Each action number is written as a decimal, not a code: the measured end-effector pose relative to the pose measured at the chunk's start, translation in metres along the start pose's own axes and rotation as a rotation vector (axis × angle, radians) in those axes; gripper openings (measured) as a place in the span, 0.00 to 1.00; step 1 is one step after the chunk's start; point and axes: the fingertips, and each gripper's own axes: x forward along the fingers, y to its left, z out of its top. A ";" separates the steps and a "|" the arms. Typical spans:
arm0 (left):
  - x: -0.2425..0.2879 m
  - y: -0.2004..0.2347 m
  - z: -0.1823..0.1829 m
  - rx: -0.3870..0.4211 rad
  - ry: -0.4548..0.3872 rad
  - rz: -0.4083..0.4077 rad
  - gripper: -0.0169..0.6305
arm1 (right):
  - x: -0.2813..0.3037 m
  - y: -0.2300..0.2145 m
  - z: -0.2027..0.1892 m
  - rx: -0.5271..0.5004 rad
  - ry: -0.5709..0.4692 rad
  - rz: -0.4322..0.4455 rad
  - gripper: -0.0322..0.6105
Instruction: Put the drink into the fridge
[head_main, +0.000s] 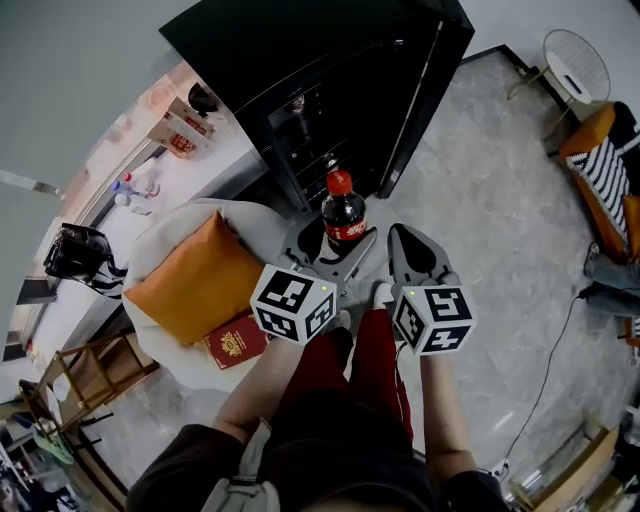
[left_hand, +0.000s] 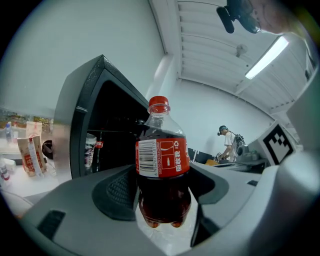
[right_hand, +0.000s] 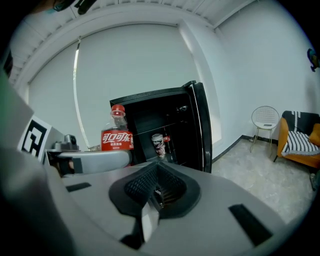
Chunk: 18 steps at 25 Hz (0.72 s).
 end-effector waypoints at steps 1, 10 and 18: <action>0.006 0.003 -0.002 0.003 0.001 0.010 0.51 | 0.006 -0.004 0.001 0.002 0.001 0.008 0.08; 0.057 0.028 -0.025 -0.010 -0.001 0.083 0.51 | 0.058 -0.045 -0.005 -0.022 0.028 0.062 0.08; 0.100 0.056 -0.053 -0.028 -0.008 0.145 0.51 | 0.103 -0.068 -0.038 -0.010 0.051 0.124 0.08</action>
